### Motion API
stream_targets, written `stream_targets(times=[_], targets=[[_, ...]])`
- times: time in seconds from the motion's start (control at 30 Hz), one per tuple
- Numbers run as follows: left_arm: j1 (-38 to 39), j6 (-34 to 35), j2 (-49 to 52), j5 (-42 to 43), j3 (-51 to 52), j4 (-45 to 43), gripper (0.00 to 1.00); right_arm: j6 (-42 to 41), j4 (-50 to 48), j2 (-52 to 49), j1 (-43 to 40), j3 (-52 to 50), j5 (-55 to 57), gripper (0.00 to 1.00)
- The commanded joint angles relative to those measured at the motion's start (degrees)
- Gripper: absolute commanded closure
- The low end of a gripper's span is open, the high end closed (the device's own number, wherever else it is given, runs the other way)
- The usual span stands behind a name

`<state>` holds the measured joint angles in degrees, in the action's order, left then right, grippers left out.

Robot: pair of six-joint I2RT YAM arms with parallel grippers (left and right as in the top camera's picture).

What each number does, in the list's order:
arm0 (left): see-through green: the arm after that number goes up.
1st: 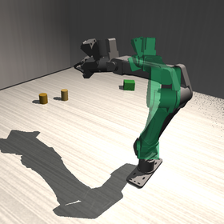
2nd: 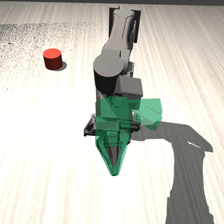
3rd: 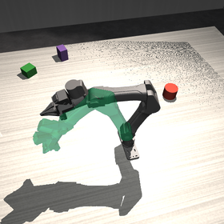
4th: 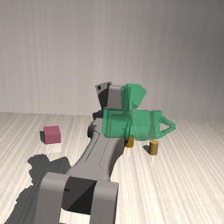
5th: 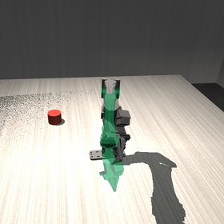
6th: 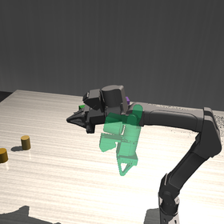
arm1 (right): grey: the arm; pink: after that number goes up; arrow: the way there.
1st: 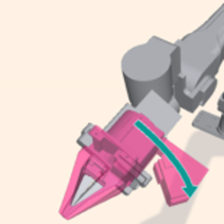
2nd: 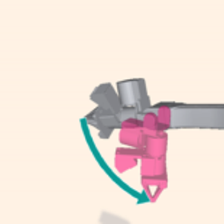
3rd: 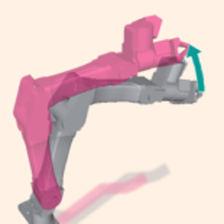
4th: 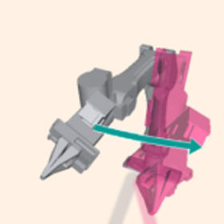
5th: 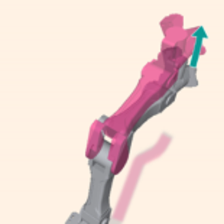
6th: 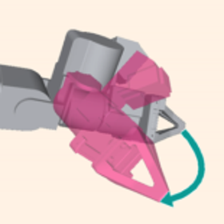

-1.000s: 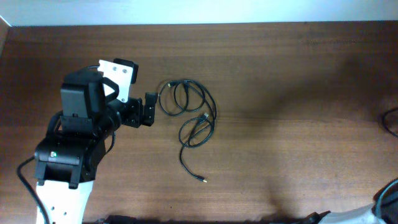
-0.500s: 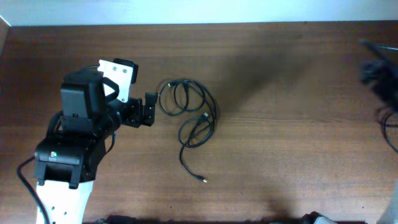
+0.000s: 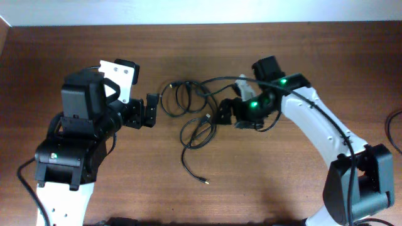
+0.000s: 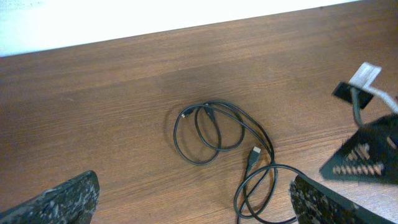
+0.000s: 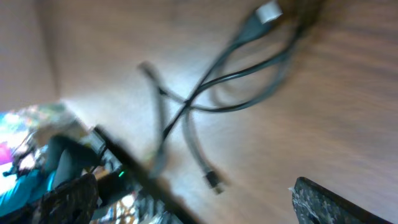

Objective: Untangle cables
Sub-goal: 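Return the right gripper to the remaining cables and grasp one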

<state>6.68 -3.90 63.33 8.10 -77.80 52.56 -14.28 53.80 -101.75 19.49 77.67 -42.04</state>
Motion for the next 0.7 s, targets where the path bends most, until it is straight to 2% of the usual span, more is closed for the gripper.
stream_targets(times=[0.0, 0.07, 0.13, 0.2, 0.23, 0.47, 0.57, 0.63, 0.67], targets=[[-0.09, -0.5, 0.09, -0.24, -0.22, -0.15, 0.01, 0.74, -0.9, 0.02, 2.86, 0.07, -4.74, 0.02], [-0.09, -0.5, 0.09, -0.24, -0.22, -0.15, 0.01, 0.33, -2.21, 0.02, 5.01, 0.02, -2.95, 0.05], [-0.09, -0.5, 0.09, -0.26, -0.22, -0.15, 0.01, 0.33, -3.3, 0.02, 6.78, 0.0, -1.99, 0.22], [-0.09, -0.5, 0.09, -0.26, -0.22, -0.15, 0.01, -0.17, -5.09, 0.02, 8.13, -0.22, 0.26, 0.22], [-0.09, -0.48, 0.09, -0.26, -0.22, -0.15, 0.01, -2.84, -5.42, 0.02, 9.2, -0.7, 3.3, 0.29], [-0.09, -0.5, 0.09, -0.24, -0.22, -0.15, 0.01, -3.39, -7.39, 0.0, 10.56, -3.8, 7.82, 0.32], [-0.09, -0.5, 0.09, -0.24, -0.22, -0.15, 0.01, -5.35, -11.91, 0.0, 10.58, -7.23, 7.61, 0.31], [-0.09, -0.5, 0.09, -0.26, -0.22, -0.15, 0.01, -6.21, -14.45, 0.0, 10.56, -8.0, 5.88, 0.4], [-0.09, -0.5, 0.09, -0.24, -0.22, -0.15, 0.01, -6.88, -15.41, 0.0, 10.56, -8.02, 6.08, 0.47]])
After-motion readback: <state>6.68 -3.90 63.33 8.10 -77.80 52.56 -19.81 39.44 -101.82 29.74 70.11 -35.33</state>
